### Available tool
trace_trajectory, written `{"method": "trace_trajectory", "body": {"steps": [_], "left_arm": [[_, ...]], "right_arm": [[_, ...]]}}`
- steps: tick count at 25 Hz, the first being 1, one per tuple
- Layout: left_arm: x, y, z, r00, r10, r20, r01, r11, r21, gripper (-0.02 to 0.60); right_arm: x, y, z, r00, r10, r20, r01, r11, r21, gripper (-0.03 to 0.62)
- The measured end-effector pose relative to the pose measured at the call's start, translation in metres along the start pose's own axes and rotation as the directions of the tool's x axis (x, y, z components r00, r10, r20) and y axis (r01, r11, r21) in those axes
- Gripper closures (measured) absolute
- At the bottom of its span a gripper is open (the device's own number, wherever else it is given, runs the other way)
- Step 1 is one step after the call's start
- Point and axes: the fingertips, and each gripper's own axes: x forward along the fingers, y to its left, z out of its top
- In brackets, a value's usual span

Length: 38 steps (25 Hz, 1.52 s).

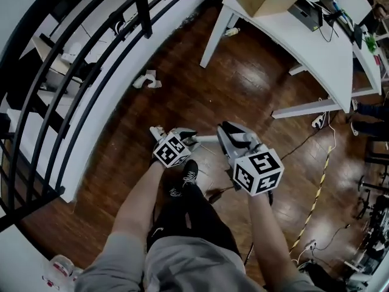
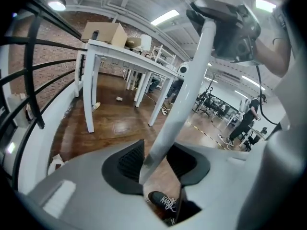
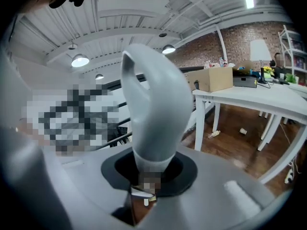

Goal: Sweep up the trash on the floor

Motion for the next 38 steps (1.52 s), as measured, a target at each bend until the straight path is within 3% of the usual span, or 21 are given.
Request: {"method": "trace_trajectory", "body": {"steps": [5,11,18,24,30,34,38], "left_arm": [[-0.004,0.007,0.032,0.999,-0.026,-0.034,0.028,0.998,0.053,0.445],[-0.035,0.054,0.063,0.998,-0.028,-0.063,0.037,0.989,0.146,0.445],[-0.069,0.138,0.077,0.986,-0.100,-0.135,0.134,0.951,0.278,0.443],[-0.082,0.187,0.070,0.951,-0.192,-0.243,0.271,0.895,0.354,0.443],[-0.063,0.218,0.067,0.907,-0.262,-0.329,0.384,0.835,0.394,0.443],[-0.046,0.232,0.056,0.885,-0.285,-0.369,0.426,0.815,0.393,0.440],[-0.030,0.222,0.050,0.875,-0.326,-0.358,0.456,0.805,0.380,0.434]], "right_arm": [[-0.006,-0.028,0.032,0.998,-0.001,0.068,-0.003,0.998,0.062,0.536],[0.013,-0.024,0.076,0.984,-0.031,0.178,0.013,0.995,0.101,0.537],[0.070,-0.015,0.111,0.947,-0.196,0.255,0.141,0.965,0.219,0.537],[0.113,-0.009,0.115,0.909,-0.331,0.254,0.242,0.914,0.327,0.537],[0.140,-0.027,0.108,0.870,-0.437,0.228,0.322,0.854,0.409,0.537],[0.158,-0.037,0.091,0.865,-0.471,0.171,0.362,0.823,0.437,0.537],[0.154,-0.040,0.076,0.858,-0.502,0.109,0.417,0.805,0.421,0.537]]}}
